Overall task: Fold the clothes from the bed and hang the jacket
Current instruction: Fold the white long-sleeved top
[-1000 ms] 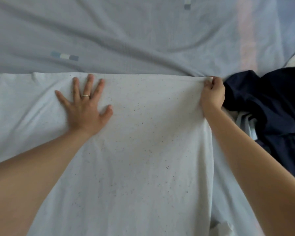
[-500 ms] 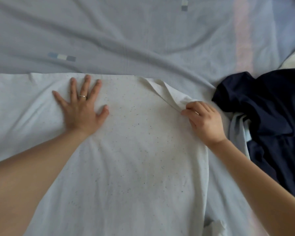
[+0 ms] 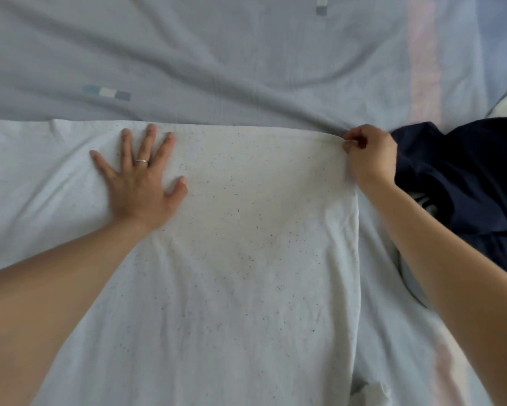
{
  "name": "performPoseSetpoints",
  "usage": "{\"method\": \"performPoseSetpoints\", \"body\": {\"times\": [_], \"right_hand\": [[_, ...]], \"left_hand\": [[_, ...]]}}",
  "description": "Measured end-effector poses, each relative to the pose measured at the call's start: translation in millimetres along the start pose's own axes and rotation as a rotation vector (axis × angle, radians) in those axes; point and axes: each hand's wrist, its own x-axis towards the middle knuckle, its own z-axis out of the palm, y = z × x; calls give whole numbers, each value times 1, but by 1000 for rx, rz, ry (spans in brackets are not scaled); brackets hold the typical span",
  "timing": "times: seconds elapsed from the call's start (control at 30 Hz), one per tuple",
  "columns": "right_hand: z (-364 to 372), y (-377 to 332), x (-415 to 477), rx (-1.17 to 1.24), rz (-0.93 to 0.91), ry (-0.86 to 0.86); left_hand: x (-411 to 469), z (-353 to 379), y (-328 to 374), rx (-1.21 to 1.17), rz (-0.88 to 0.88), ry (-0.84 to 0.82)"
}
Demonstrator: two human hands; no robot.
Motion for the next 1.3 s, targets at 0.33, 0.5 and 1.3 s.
{"method": "performPoseSetpoints", "body": {"times": [0.33, 0.5, 1.3], "right_hand": [[41, -1, -58, -597, -546, -339], [56, -44, -86, -620, -155, -168], [147, -123, -206, -354, -411, -222]], "left_hand": [[-1, 4, -2, 2, 1, 16], [4, 6, 7, 43, -13, -12], [32, -24, -209, -160, -529, 214]]}}
